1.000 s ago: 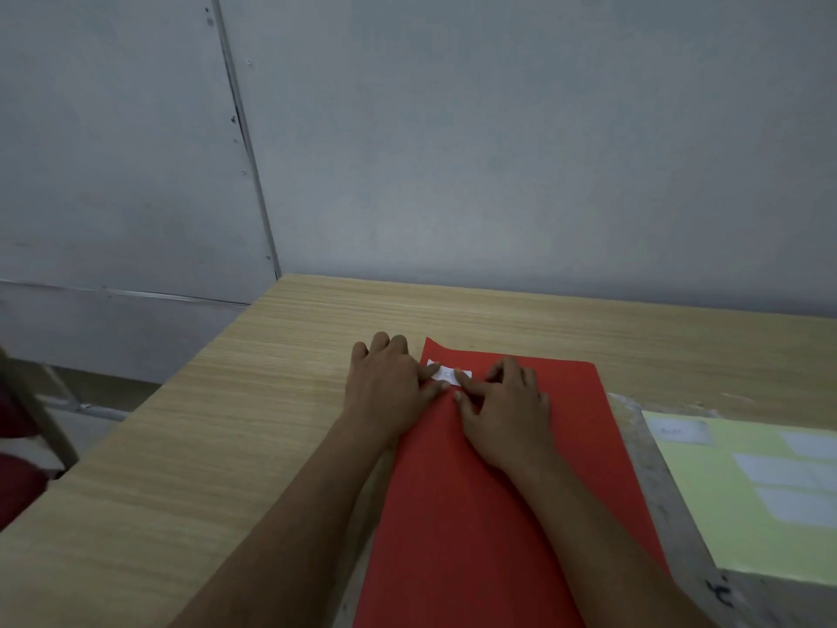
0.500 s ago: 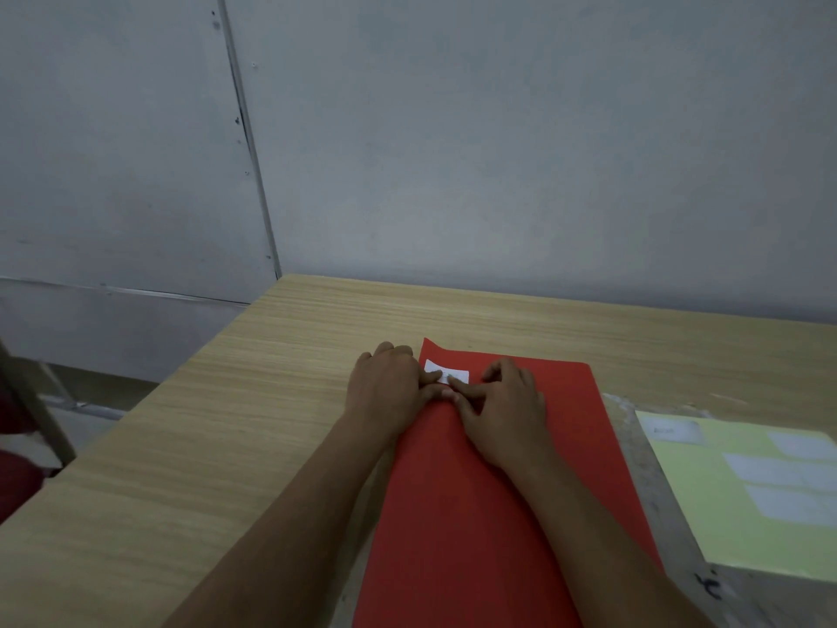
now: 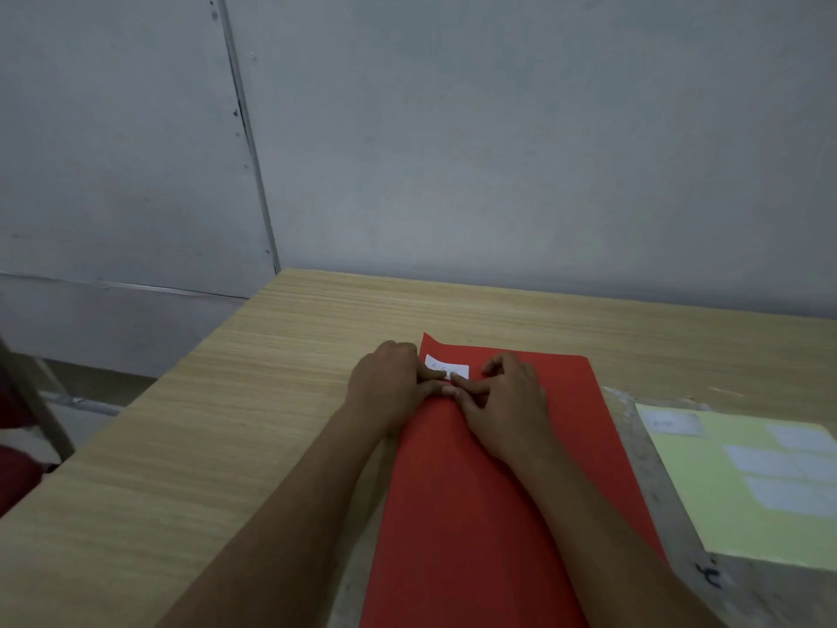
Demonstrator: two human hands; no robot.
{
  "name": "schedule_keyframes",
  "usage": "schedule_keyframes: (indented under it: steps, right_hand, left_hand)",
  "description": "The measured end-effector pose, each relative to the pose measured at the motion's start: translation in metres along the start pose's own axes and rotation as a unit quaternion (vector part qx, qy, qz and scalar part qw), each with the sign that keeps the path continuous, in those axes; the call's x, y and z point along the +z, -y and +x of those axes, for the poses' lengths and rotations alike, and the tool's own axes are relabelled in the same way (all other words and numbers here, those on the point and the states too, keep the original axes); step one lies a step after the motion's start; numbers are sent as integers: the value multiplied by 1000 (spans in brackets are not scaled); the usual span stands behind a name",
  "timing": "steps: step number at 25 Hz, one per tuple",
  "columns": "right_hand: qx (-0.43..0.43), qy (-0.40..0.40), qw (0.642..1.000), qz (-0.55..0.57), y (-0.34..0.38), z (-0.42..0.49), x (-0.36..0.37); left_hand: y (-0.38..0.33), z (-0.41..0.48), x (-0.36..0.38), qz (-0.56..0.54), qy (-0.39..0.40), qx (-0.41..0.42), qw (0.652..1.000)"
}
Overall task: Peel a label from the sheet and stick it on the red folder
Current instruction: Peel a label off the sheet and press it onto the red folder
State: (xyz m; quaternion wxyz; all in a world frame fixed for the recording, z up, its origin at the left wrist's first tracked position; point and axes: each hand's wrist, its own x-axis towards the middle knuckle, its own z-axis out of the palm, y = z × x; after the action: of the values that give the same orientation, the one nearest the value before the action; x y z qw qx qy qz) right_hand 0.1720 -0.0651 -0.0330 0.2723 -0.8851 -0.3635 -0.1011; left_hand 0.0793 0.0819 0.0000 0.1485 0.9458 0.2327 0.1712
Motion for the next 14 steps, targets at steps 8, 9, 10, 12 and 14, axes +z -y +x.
schedule_keyframes:
  steps: [8,9,10,12,14]
  right_hand:
    - [28,2,998,-48,6,-1,-1]
    - [30,8,998,-58,7,-2,0]
    - [32,13,997,-67,7,-2,0]
    - [34,26,996,-75,9,-2,0]
    - [27,34,996,-78,10,-2,0]
  left_hand:
    - [5,2,2,79,-6,-15,997]
    - [5,2,4,95,1,-9,995]
    - [4,2,5,116,11,0,993]
    - [3,4,6,143,40,25,989]
    - [4,5,4,126,71,45,988]
